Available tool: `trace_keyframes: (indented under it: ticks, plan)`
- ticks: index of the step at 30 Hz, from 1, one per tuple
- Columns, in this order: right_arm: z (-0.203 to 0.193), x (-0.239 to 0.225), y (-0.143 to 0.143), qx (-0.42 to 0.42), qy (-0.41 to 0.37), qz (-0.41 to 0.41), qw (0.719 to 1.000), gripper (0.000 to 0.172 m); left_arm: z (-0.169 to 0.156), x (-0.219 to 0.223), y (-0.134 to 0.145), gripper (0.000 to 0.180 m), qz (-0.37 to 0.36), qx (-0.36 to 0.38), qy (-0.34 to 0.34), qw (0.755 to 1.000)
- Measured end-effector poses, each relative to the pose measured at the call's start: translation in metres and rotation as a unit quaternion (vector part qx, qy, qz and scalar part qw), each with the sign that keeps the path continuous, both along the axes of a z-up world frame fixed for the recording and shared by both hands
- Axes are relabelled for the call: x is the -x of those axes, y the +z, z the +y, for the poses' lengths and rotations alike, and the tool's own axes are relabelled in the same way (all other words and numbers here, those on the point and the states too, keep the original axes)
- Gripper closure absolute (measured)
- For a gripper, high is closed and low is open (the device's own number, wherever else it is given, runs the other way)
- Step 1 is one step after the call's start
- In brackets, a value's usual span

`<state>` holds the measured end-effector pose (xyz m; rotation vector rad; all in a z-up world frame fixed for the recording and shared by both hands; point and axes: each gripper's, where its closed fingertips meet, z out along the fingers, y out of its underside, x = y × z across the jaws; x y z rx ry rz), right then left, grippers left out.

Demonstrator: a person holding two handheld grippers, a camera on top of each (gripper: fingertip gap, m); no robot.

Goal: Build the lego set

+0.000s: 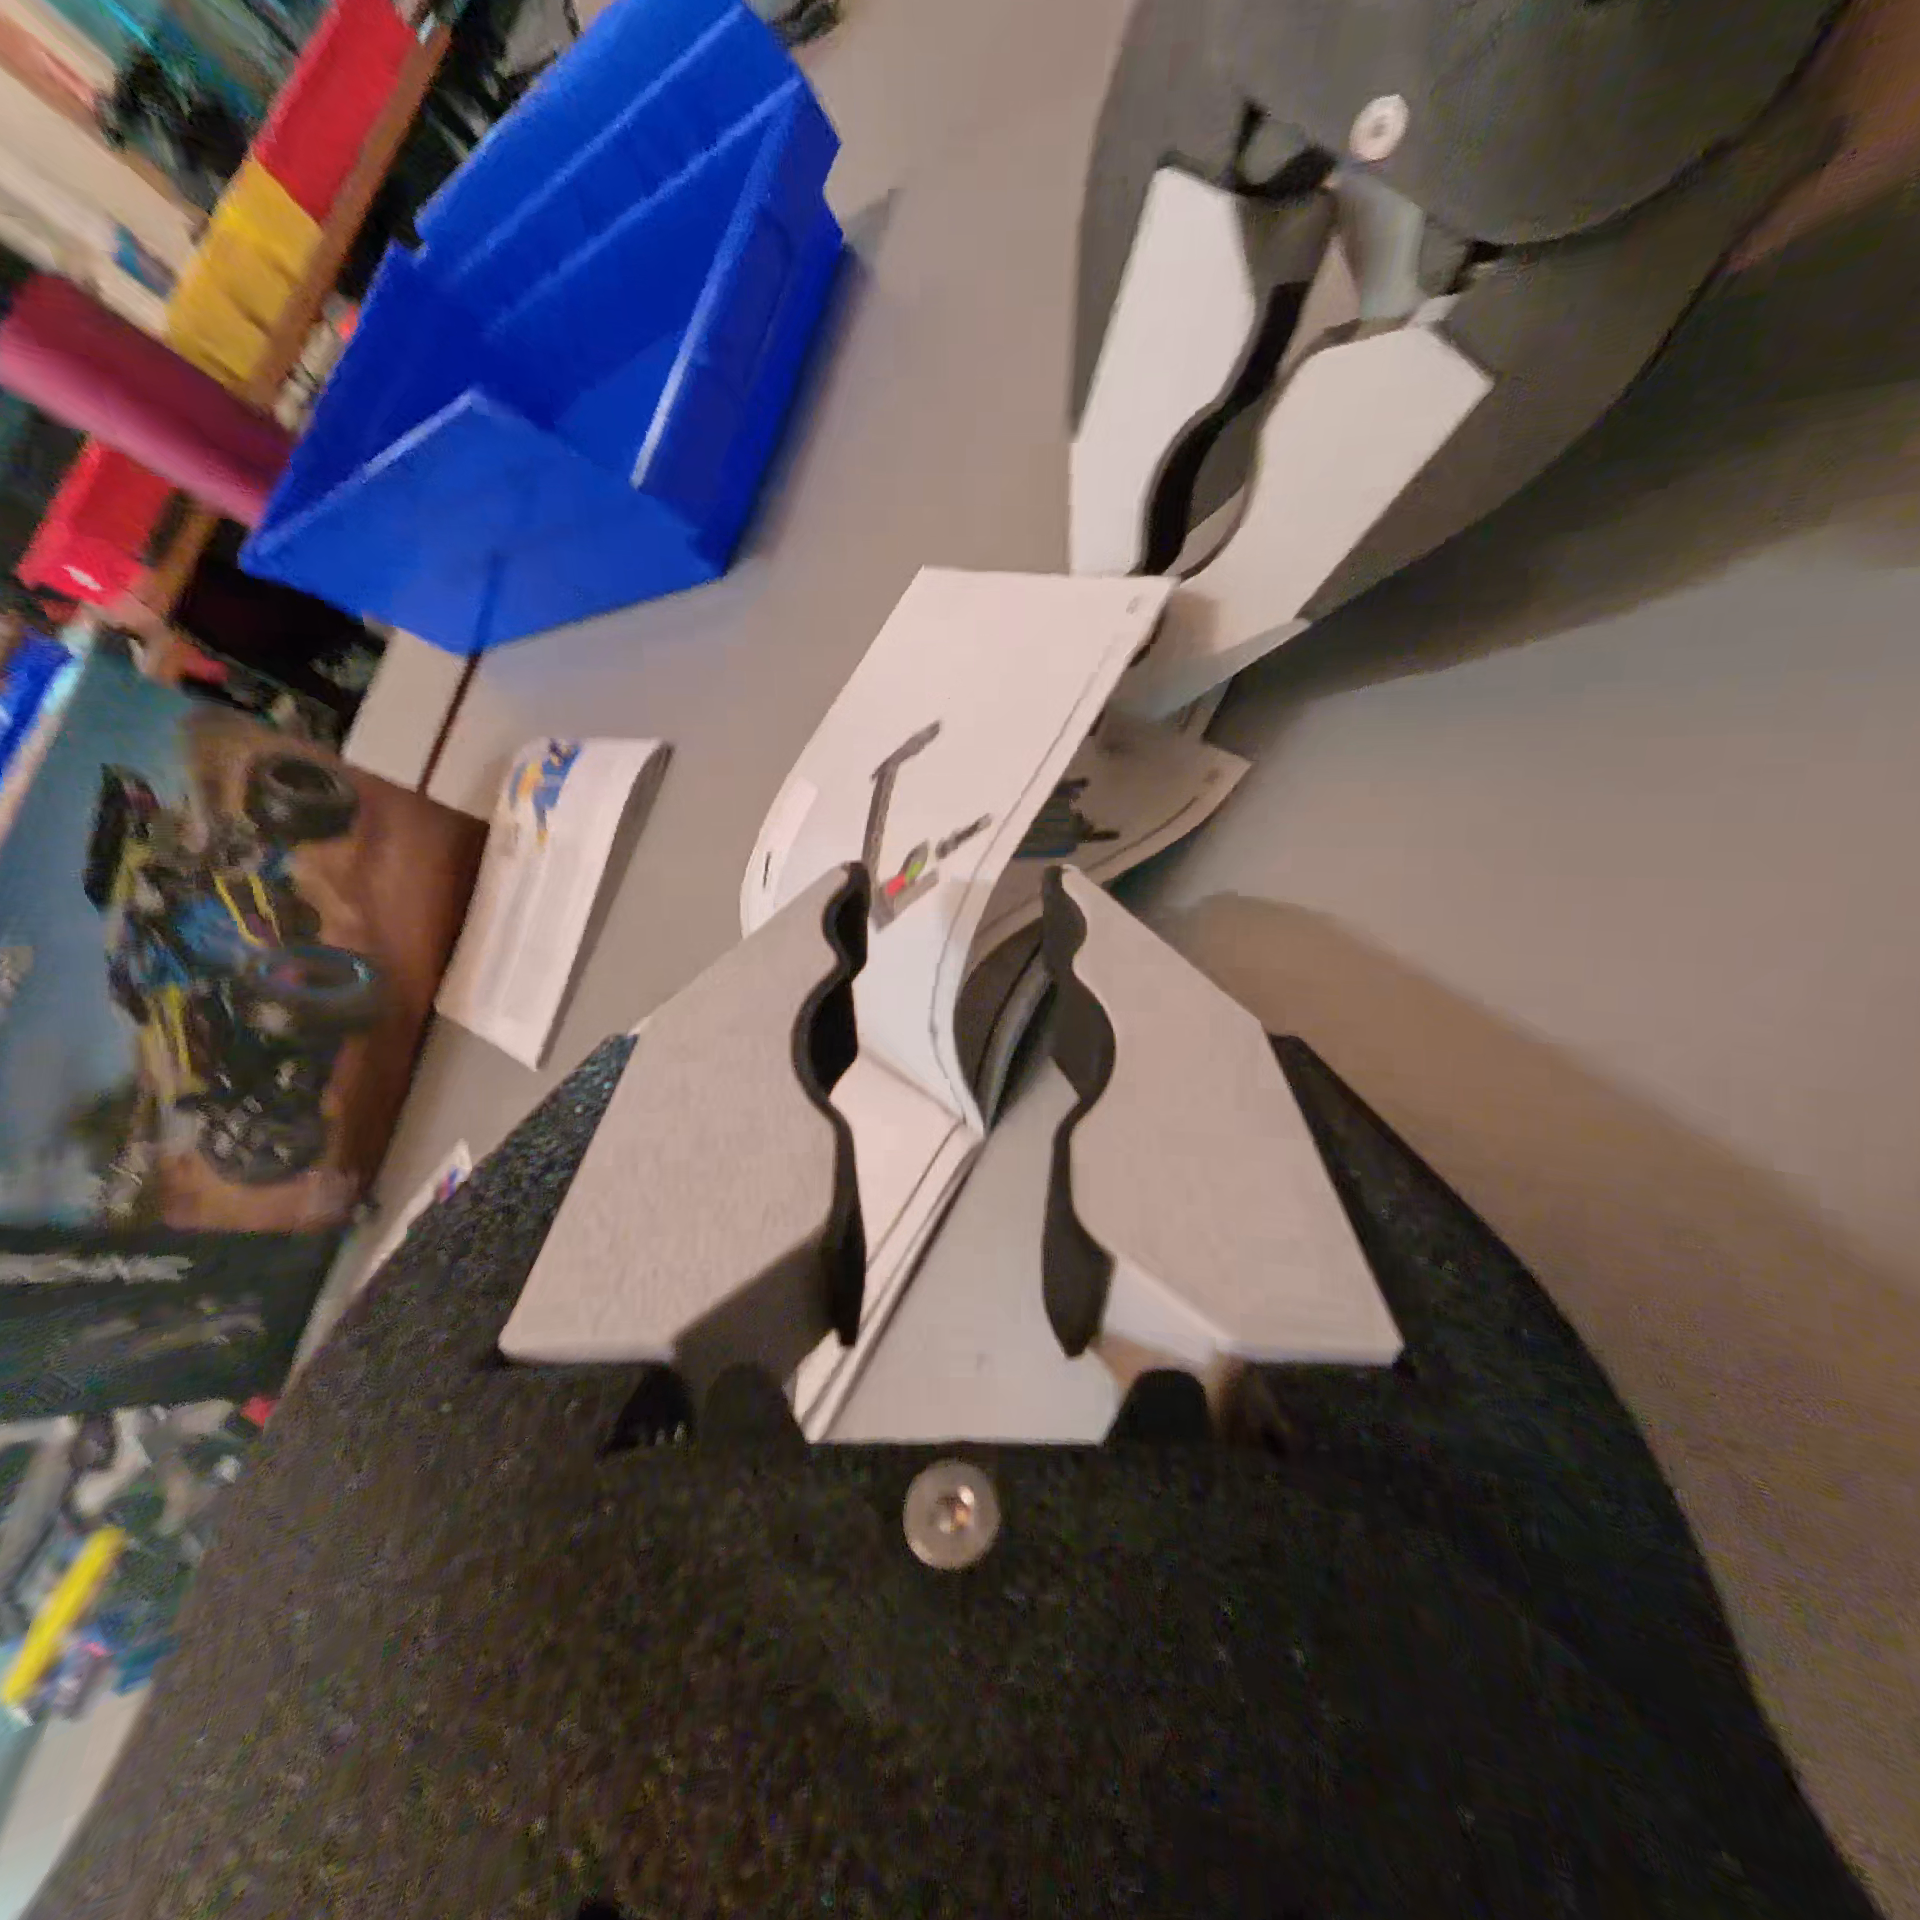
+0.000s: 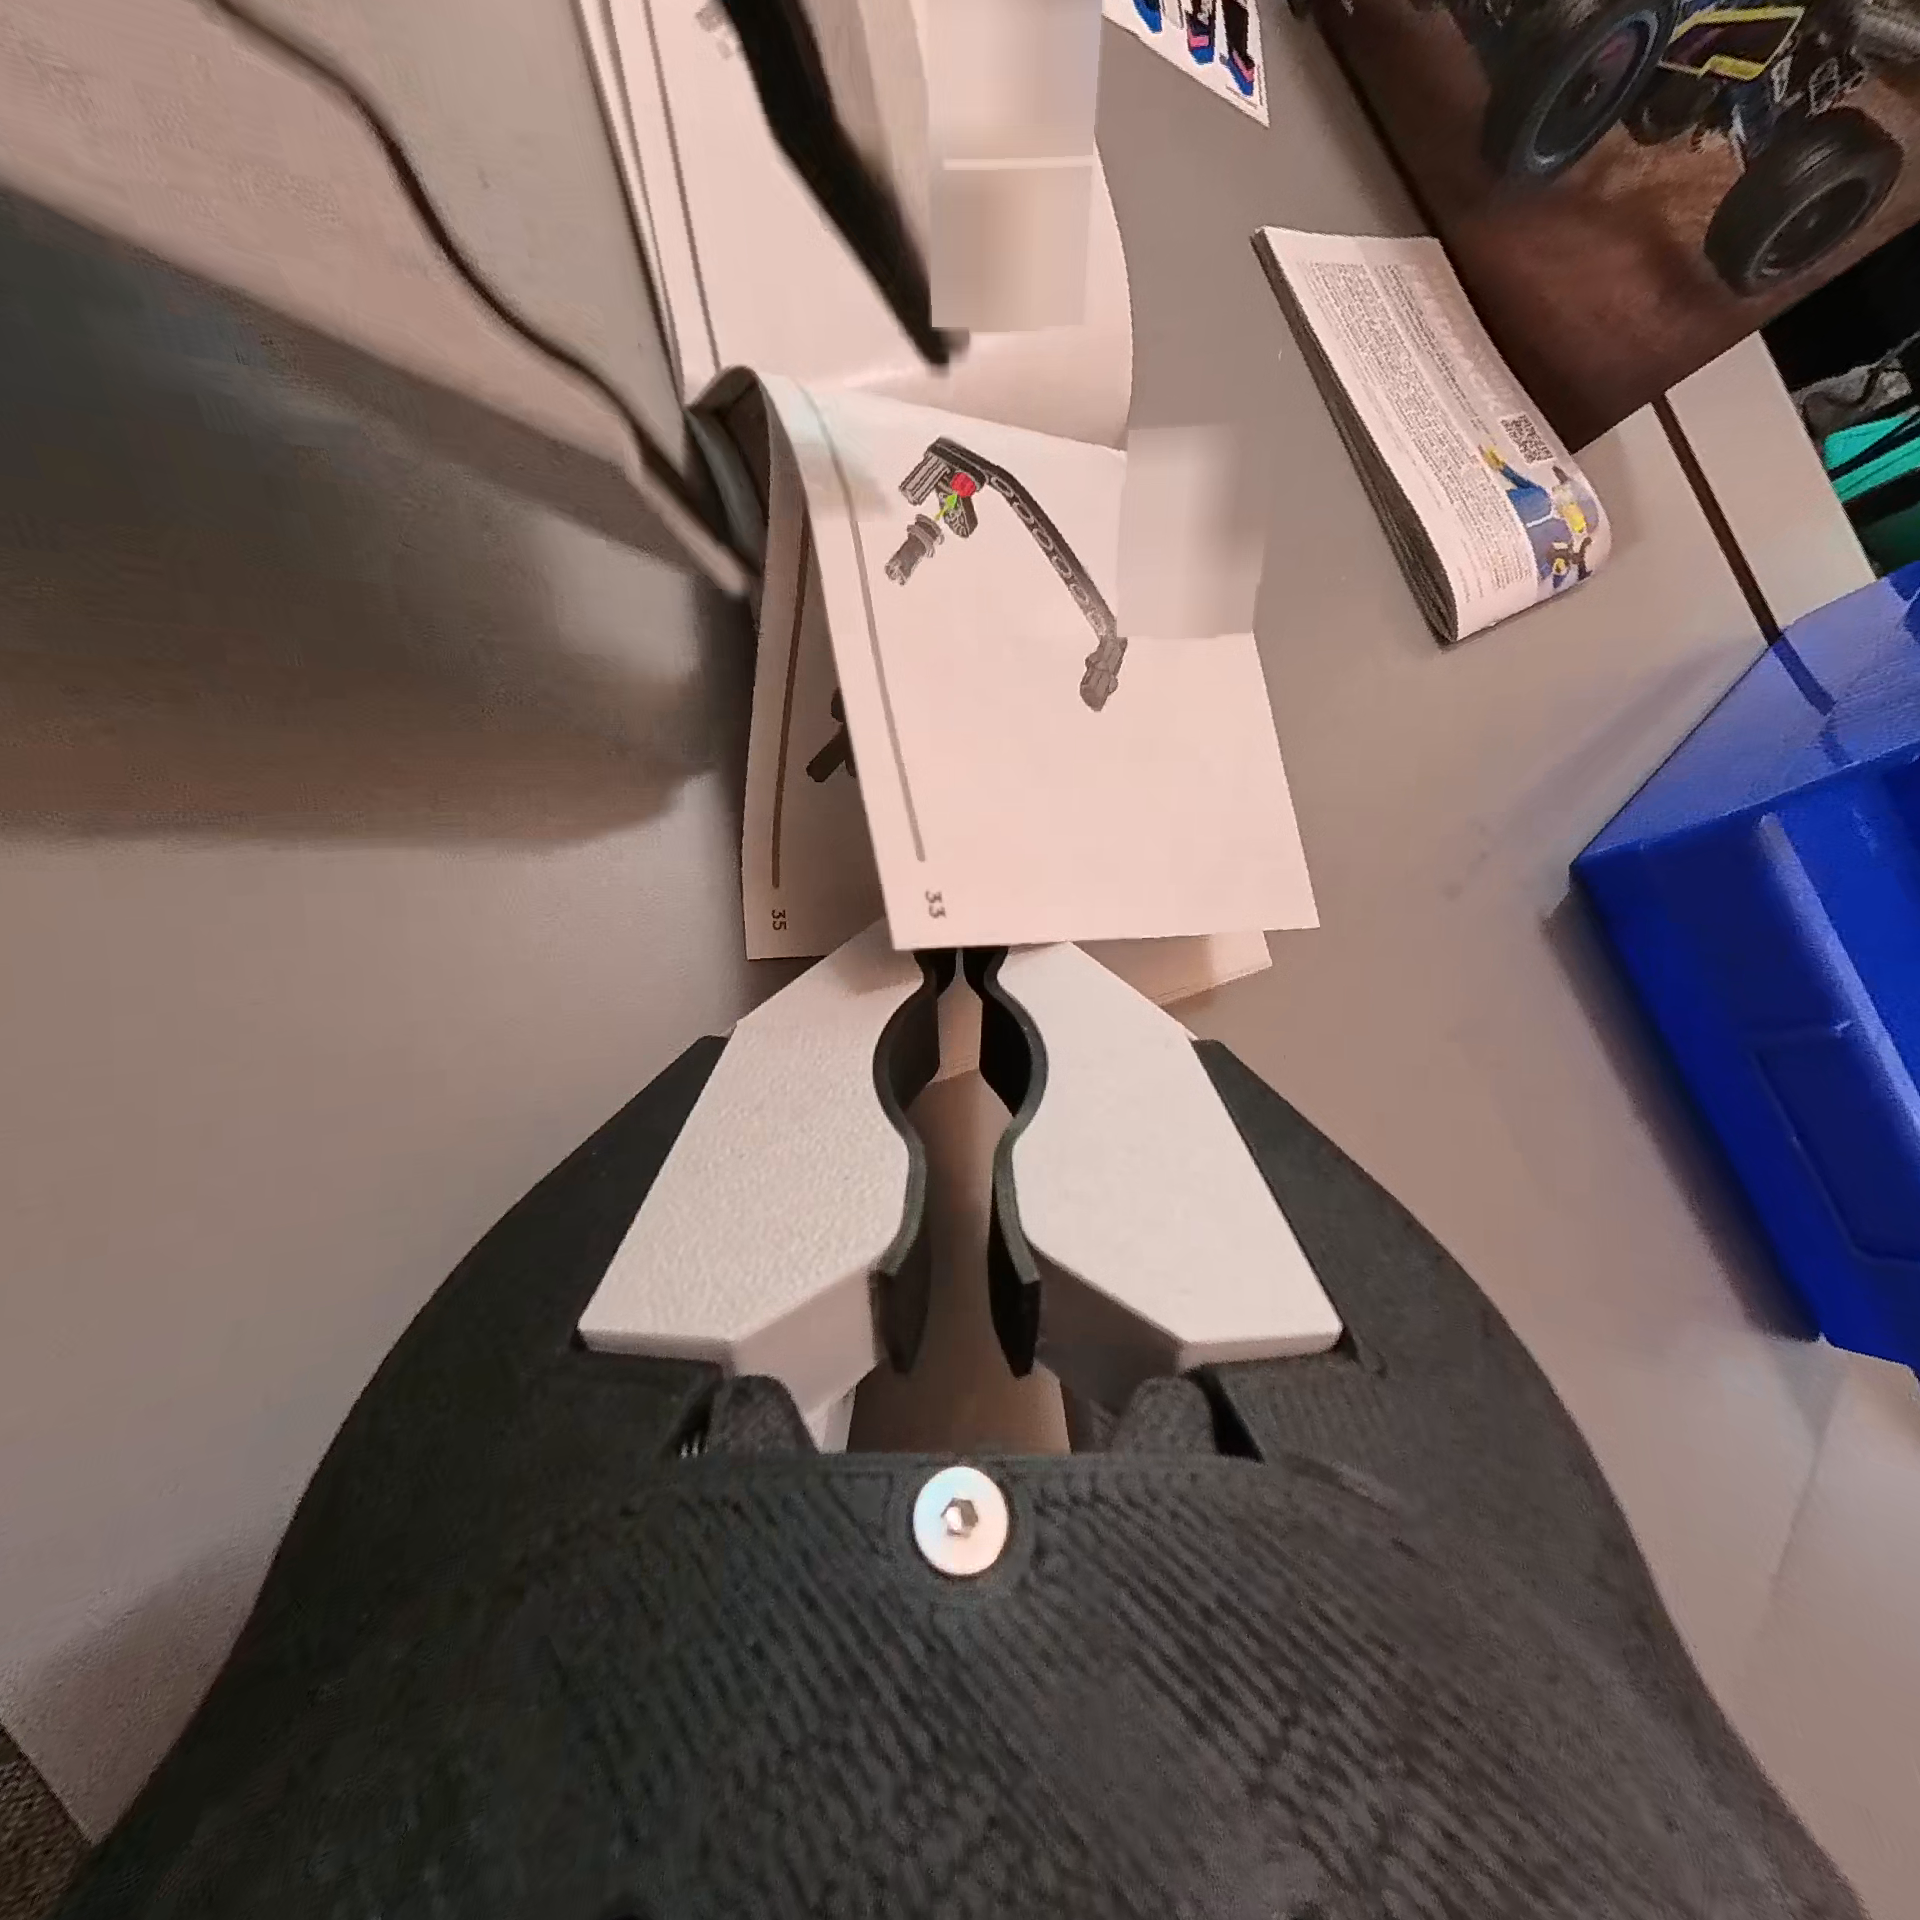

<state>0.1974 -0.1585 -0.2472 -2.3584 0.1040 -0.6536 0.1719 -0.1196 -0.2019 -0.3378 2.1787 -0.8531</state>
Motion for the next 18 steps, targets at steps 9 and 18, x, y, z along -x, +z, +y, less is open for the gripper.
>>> trace_keyframes:
  ticks: [9,18]
  plan:
    - [-0.004,0.000,0.000,0.010,-0.007,0.005,1.000,0.172,0.020,-0.026,0.027,0.180,-0.140,-0.066,0.069,0.986]
    - [-0.021,-0.017,0.012,0.049,-0.055,-0.054,0.996,0.172,0.148,-0.008,0.007,0.135,0.038,-0.013,0.274,0.961]
